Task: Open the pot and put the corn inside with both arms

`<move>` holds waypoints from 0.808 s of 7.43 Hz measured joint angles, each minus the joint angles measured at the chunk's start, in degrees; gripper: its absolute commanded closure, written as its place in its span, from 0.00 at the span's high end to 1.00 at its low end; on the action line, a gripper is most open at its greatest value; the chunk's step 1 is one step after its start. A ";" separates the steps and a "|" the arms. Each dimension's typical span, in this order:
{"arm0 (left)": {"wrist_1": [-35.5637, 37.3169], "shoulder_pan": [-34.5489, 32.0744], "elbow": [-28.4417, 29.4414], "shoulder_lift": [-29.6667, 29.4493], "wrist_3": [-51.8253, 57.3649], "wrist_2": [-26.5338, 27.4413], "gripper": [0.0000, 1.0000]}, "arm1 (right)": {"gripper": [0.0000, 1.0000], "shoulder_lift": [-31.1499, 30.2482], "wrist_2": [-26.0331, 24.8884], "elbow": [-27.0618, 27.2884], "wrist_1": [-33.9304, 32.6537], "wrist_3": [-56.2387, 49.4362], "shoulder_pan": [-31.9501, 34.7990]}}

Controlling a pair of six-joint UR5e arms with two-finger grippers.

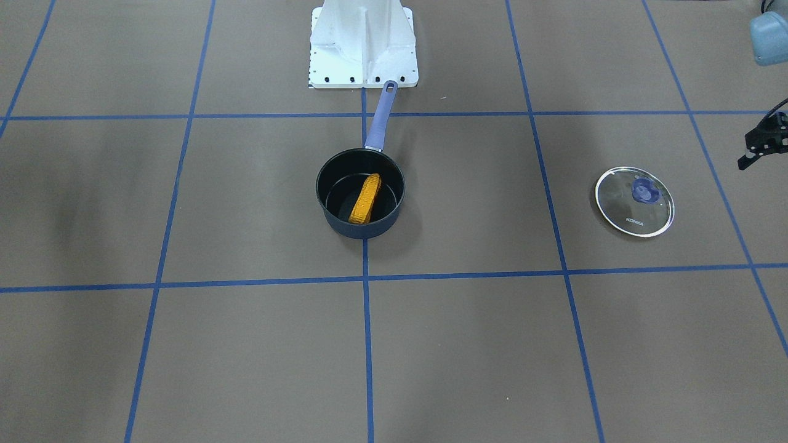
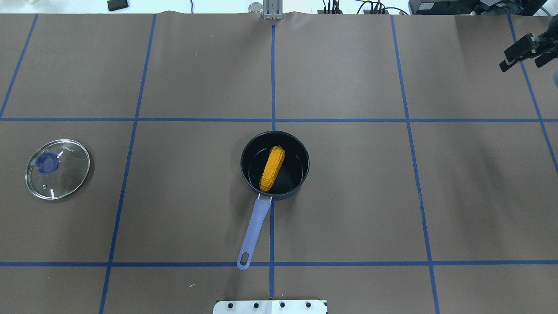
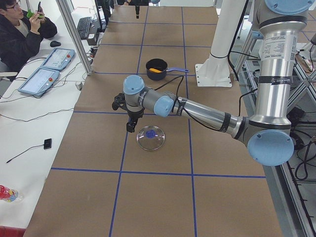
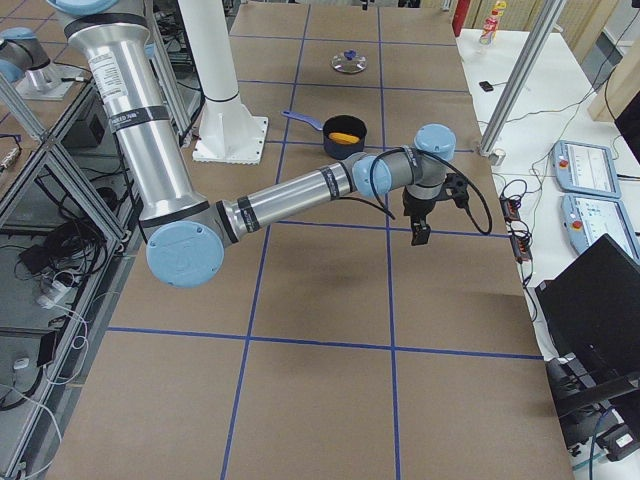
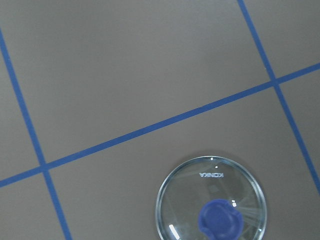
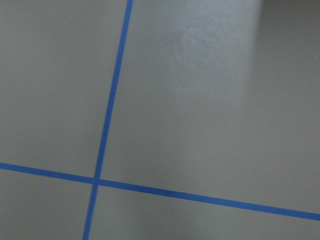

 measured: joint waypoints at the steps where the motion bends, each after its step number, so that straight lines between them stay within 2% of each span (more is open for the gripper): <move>1: 0.08 -1.89 2.70 -0.99 3.02 -0.29 0.98 | 1.00 -0.41 0.24 -2.18 0.20 -2.97 1.29; 3: 0.29 -4.50 6.13 -2.33 5.63 -0.99 0.98 | 1.00 -0.65 0.63 -4.43 0.35 -5.38 3.42; 6: 0.73 -5.66 8.18 -2.59 6.05 -1.64 0.98 | 1.00 -1.23 0.86 -4.46 0.43 -5.64 6.14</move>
